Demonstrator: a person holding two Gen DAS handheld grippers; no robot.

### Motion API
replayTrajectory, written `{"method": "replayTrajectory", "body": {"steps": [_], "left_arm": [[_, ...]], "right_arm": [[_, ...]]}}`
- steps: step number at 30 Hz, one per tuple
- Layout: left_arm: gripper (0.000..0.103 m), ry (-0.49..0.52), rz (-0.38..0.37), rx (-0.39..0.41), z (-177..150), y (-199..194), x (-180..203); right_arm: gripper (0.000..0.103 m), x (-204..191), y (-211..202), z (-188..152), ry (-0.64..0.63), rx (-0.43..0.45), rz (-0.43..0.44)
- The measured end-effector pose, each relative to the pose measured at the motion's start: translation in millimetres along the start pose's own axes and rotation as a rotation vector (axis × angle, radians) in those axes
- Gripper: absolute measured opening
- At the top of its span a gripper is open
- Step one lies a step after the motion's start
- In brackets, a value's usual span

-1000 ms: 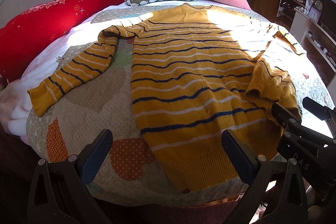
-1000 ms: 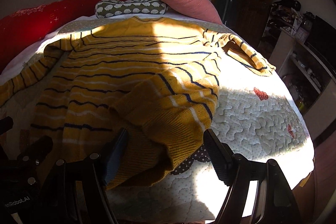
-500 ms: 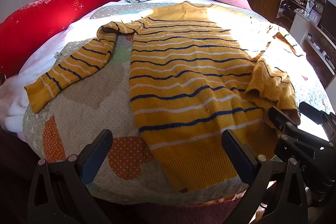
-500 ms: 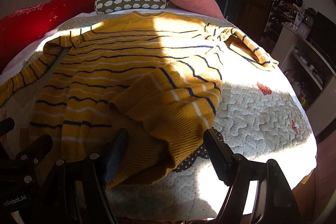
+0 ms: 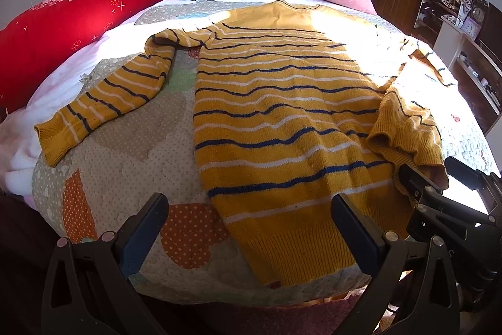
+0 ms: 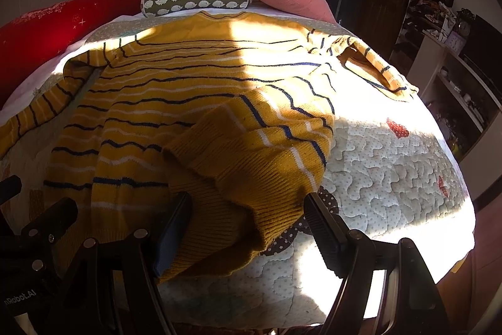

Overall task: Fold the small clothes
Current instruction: 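Grasp the sweater sleeve with the right gripper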

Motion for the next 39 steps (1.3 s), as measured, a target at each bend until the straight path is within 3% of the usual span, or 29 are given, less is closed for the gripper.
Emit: {"method": "replayTrajectory", "body": {"steps": [34,39], "left_arm": [[0.103,-0.008,-0.002,-0.011,-3,4,2],[0.103,-0.044,0.004,0.0,0,1,-9]], "right_arm": [[0.079,-2,5,-3,0.0,-0.014,0.005],[0.079,7,-2,-1,0.019,0.011,0.032]]}}
Point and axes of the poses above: each gripper's, at about its wrist camera, not at the fingertips, and y roughly the way its jaws point, x to its right, z to its top, the point moved 3 cm from there along y, roughly the way its jaws point, and after that the axes turned 11 degrees about -x, right-handed, at the moved point
